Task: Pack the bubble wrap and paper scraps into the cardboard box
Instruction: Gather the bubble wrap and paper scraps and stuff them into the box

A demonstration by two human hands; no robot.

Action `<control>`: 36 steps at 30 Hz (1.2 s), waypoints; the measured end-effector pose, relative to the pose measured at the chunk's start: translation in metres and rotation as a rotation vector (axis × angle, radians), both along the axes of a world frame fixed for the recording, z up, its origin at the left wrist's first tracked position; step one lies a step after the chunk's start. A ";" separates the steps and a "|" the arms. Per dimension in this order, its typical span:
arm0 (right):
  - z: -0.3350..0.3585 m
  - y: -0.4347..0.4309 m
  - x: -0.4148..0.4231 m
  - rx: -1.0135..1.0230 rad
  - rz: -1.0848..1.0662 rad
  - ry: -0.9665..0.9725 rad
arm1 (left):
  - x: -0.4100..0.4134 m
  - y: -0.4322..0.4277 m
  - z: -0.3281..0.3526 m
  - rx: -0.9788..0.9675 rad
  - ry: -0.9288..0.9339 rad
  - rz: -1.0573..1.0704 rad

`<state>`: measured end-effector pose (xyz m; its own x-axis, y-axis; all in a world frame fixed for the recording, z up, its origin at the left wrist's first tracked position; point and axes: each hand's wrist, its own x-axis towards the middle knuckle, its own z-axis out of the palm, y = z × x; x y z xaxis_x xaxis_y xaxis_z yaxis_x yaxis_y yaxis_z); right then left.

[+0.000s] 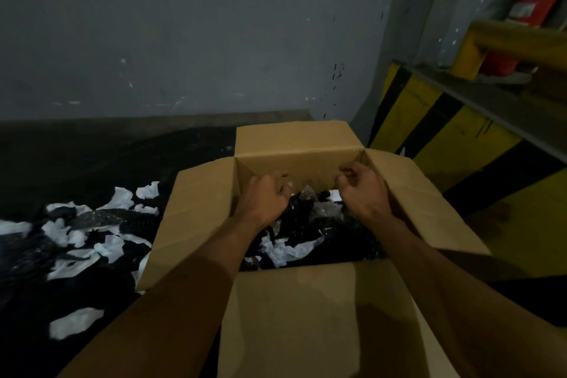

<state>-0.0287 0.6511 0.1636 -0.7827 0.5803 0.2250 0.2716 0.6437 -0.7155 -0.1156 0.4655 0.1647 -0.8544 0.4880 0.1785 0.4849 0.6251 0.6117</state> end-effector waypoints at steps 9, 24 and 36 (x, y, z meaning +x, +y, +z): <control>0.021 -0.058 -0.021 0.030 0.102 0.045 | 0.001 -0.049 0.029 0.080 0.195 0.119; 0.024 -0.324 -0.065 0.012 0.426 0.133 | 0.020 -0.337 0.023 0.076 0.255 0.436; -0.054 -0.538 -0.029 -0.023 0.406 0.036 | 0.054 -0.537 -0.051 -0.001 0.106 0.440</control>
<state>-0.0576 0.1128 0.1095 -0.9410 0.2307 0.2475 -0.0274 0.6773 -0.7352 -0.0617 -0.0713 0.1139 -0.9575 0.0825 0.2763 0.2329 0.7865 0.5720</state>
